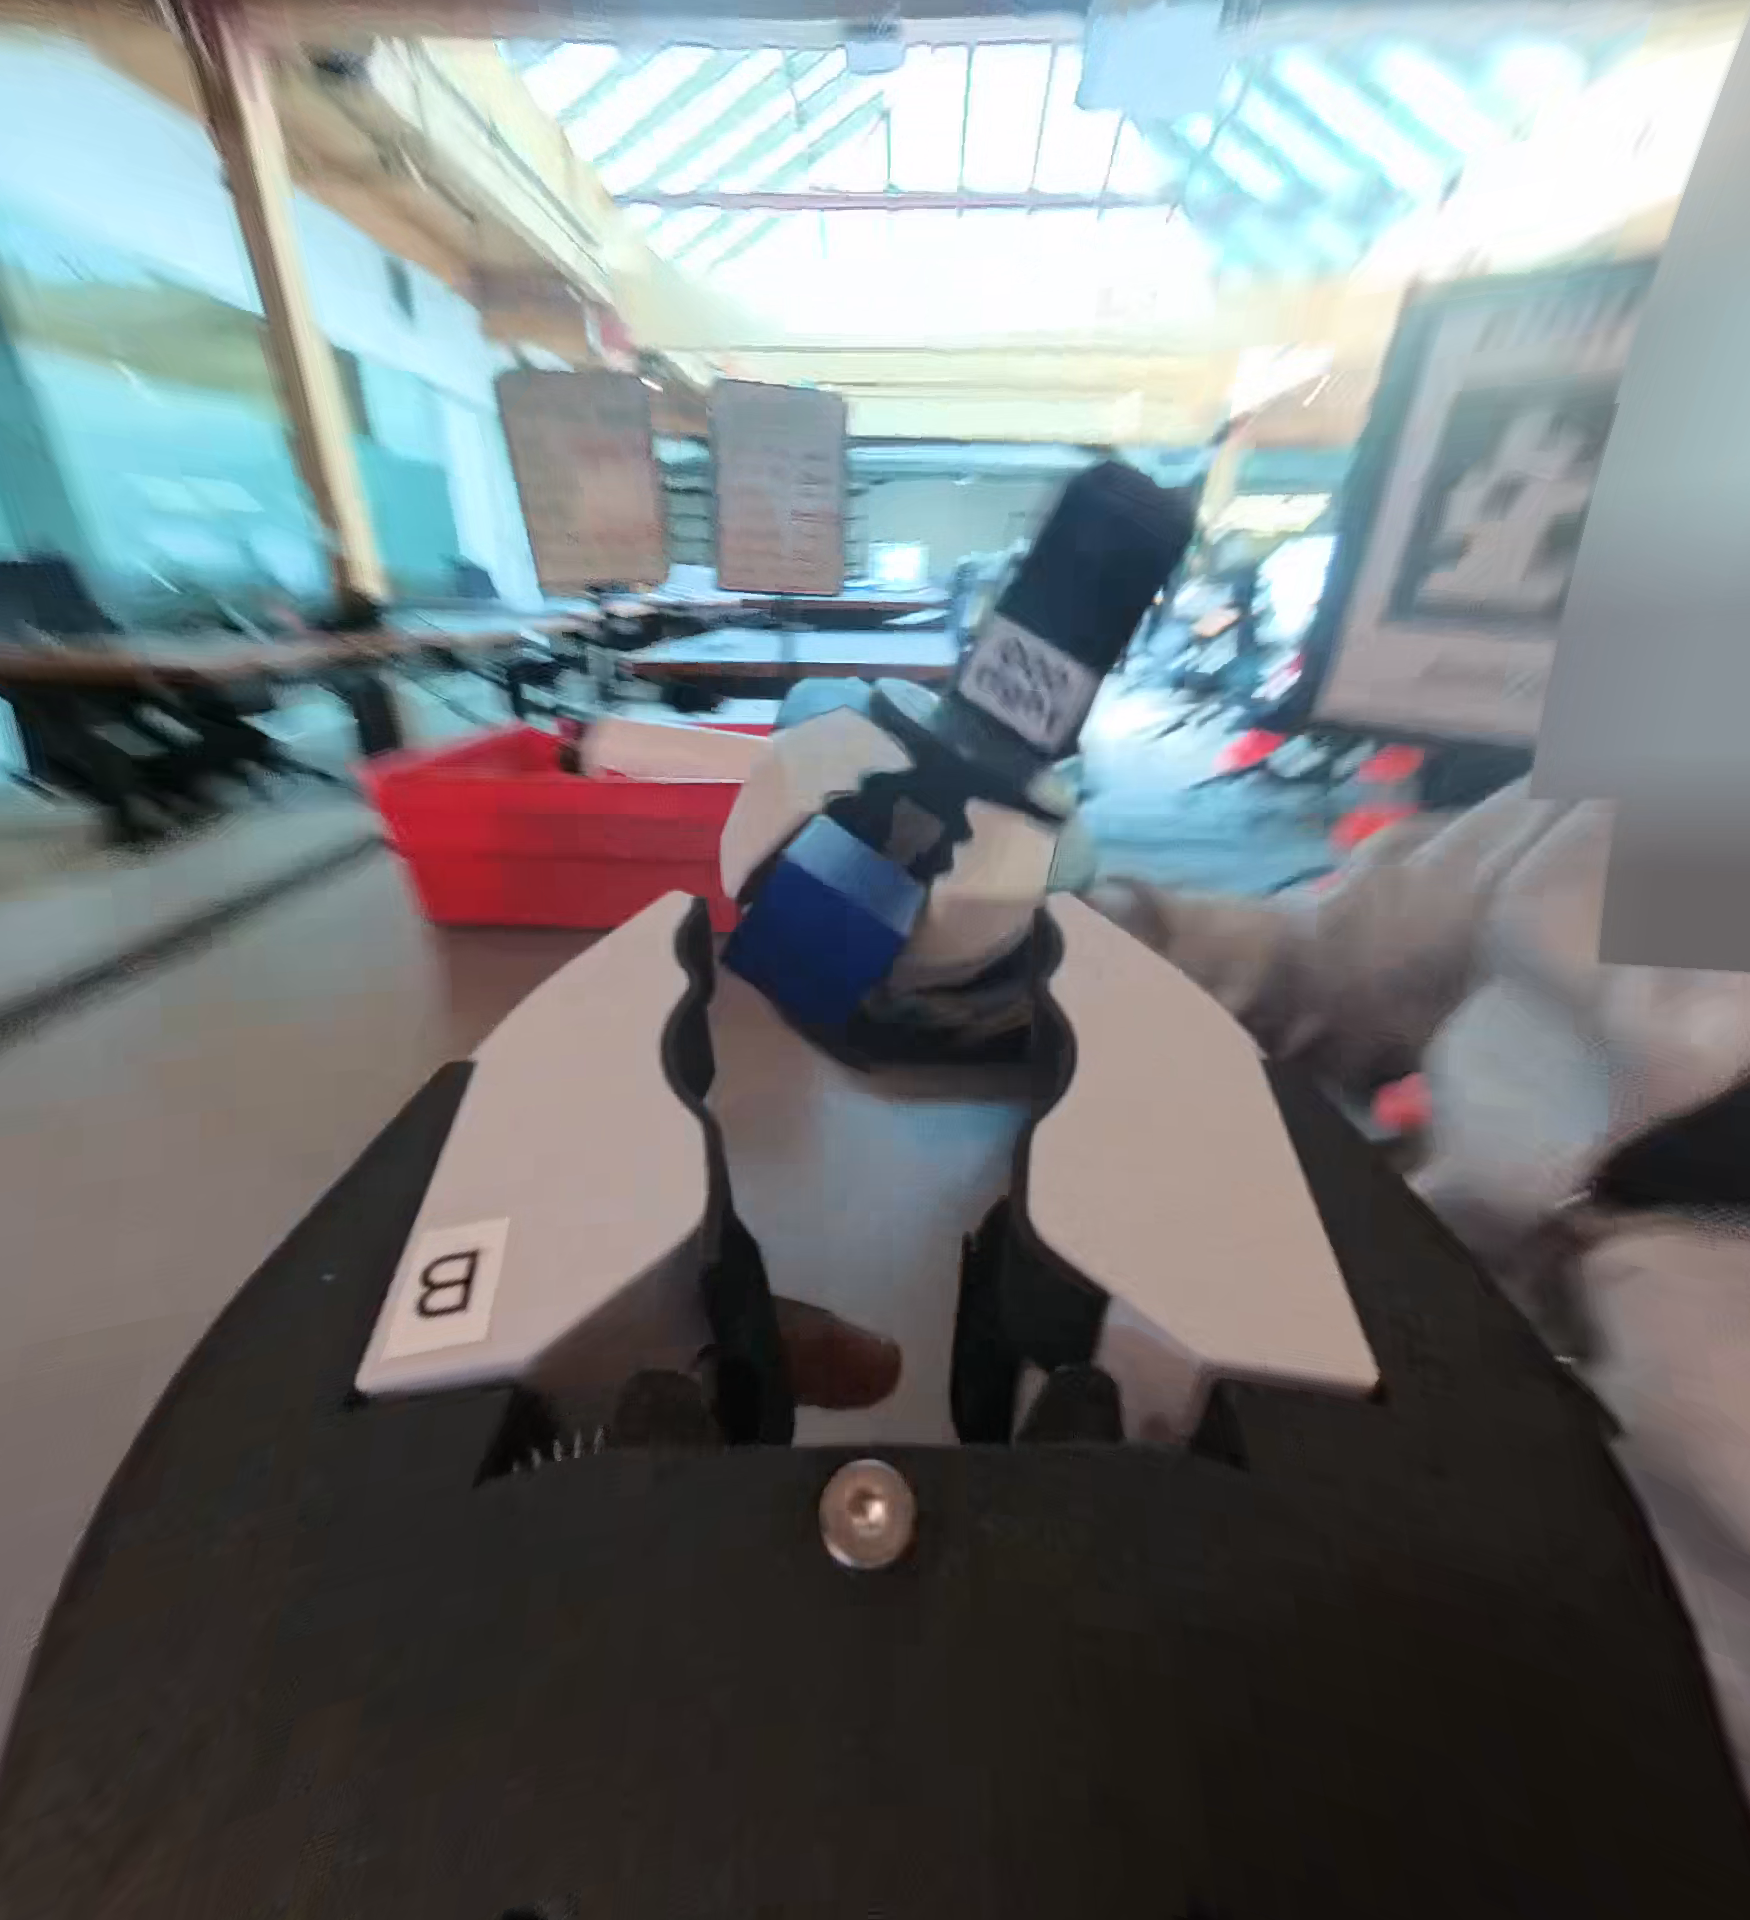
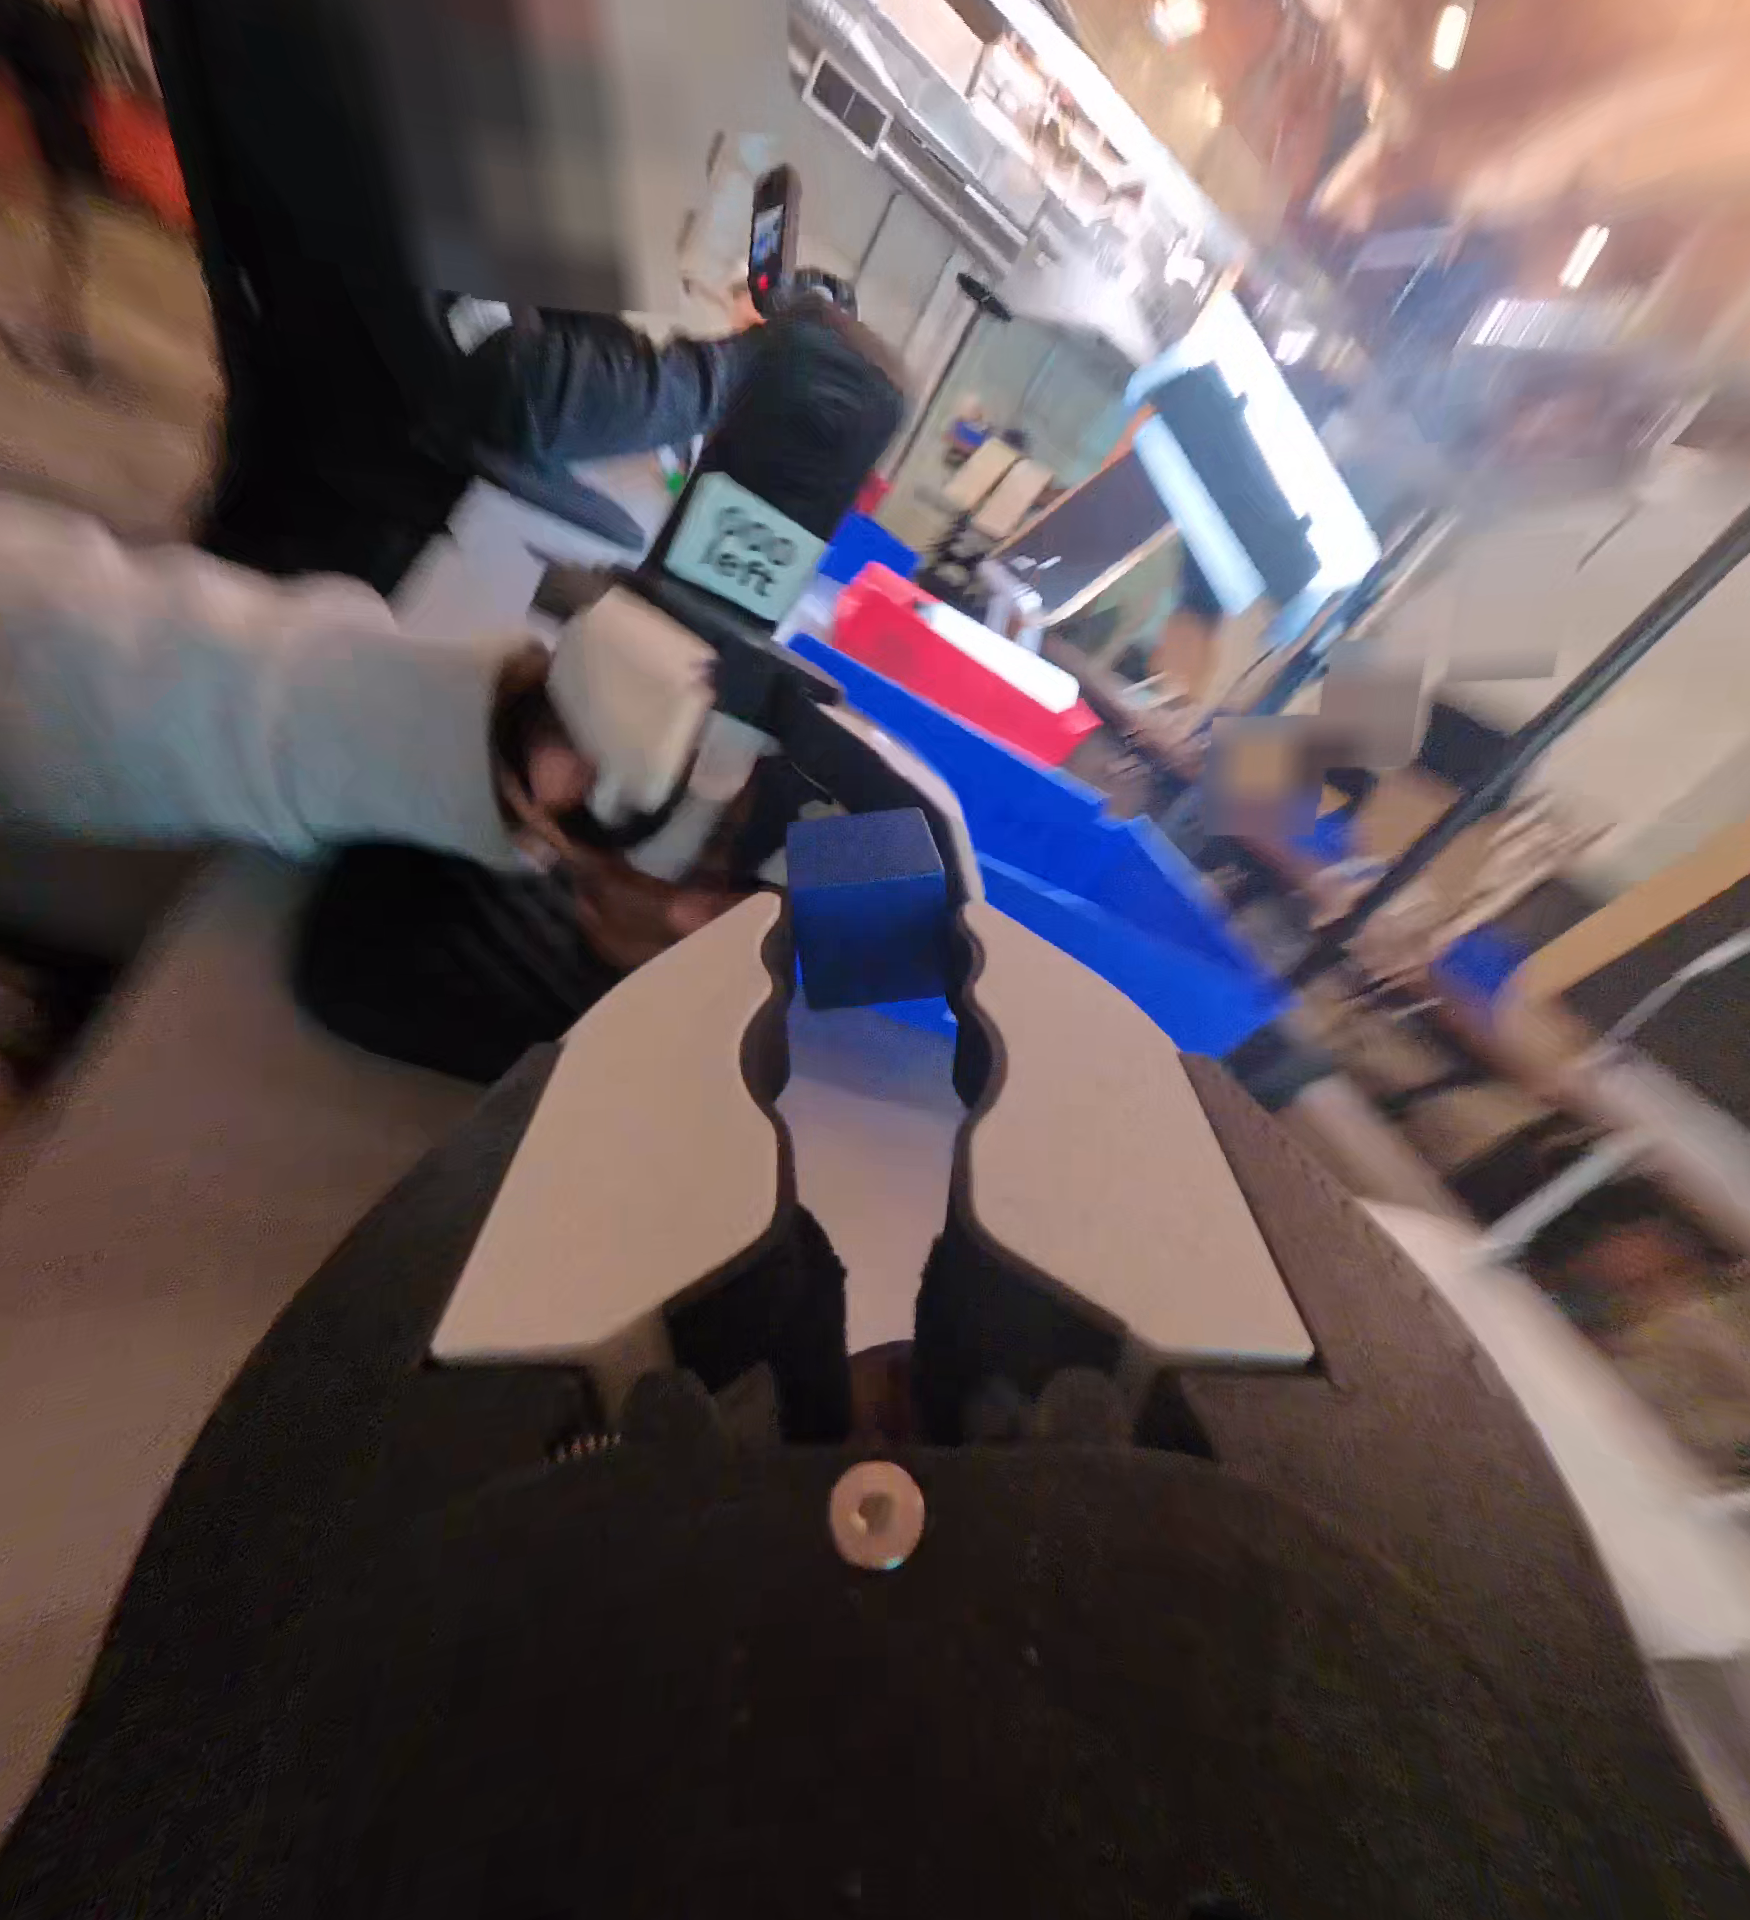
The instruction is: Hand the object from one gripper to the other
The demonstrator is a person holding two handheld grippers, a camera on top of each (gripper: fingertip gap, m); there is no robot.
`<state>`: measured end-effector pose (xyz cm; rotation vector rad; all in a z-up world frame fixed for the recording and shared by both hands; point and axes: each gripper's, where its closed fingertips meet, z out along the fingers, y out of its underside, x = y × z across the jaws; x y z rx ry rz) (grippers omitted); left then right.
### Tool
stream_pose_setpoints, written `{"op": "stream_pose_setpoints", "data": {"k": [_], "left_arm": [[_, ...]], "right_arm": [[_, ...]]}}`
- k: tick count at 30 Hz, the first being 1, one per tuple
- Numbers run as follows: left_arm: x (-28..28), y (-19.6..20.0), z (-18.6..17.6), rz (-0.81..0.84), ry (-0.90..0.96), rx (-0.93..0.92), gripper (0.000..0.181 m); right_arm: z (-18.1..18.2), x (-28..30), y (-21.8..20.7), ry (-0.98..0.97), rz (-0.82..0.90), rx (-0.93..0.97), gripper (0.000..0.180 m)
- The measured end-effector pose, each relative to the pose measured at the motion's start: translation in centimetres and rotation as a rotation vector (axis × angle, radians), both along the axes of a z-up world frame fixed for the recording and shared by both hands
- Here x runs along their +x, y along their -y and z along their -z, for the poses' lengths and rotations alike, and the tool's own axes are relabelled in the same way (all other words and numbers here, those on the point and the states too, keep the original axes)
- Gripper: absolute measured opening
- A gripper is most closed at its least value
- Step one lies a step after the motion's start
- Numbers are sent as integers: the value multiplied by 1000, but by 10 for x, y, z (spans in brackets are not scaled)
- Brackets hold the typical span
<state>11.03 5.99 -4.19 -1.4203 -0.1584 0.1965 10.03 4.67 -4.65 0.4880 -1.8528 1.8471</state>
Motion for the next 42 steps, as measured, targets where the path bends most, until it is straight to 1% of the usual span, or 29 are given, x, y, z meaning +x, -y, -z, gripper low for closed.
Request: {"op": "stream_pose_setpoints", "data": {"k": [2,3,4,5,6,7,9,11,14,17,19,21,22,24,26,28,30,32,34,36,38,39,40,42], "left_arm": [[-3,1,-1,-156,-285,-94,61],[-5,1,-1,-224,-391,-130,61],[-8,1,0,-269,-455,-165,60],[-11,0,4,-296,-481,-207,59],[-13,-2,8,-304,-481,-236,57],[-14,-3,11,-297,-473,-247,55],[-12,-5,14,-279,-467,-256,50],[-12,-6,15,-289,-508,-278,47],[-10,-7,16,-299,-568,-311,35],[-11,-6,18,-299,-552,-332,34],[-12,-4,17,-287,-485,-311,32],[-13,-1,13,-251,-363,-249,31],[-13,2,10,-228,-288,-203,31],[-8,4,5,-120,-111,-107,30],[-3,4,4,15,90,-17,30],[-1,4,4,116,271,48,30],[5,3,4,202,362,74,30],[7,0,11,227,413,44,30],[12,-5,18,252,428,-11,30],[15,-7,21,263,429,-37,30],[11,-6,21,245,432,-32,29],[9,-6,19,230,401,-24,28],[9,-6,15,206,339,-10,33],[7,-5,8,110,145,-8,58]], "right_arm": [[0,-4,-1,395,-119,12,28],[0,-4,-2,599,-193,25,28],[2,-4,-3,783,-261,42,27],[3,-4,-3,932,-321,60,27],[5,-3,-4,1036,-371,75,27],[6,-2,-3,1099,-404,86,27],[8,2,-2,1150,-437,104,27],[9,7,-2,1175,-457,128,27],[12,8,-1,1190,-449,149,27],[14,7,0,1207,-445,153,27],[12,5,0,1161,-433,131,29],[5,1,-1,1049,-401,73,47],[1,0,-2,964,-375,47,55],[-6,-1,-5,708,-298,0,62],[-8,3,-7,369,-194,-16,61],[-5,9,-7,31,-90,-15,56],[-2,19,-5,-243,-34,-23,50],[5,22,-1,-405,14,-4,48],[11,21,3,-494,54,24,46],[16,21,5,-558,64,45,32],[18,19,5,-560,74,70,30],[19,17,5,-521,68,80,30],[17,17,5,-457,49,74,29],[9,14,3,-240,10,42,29]]}}
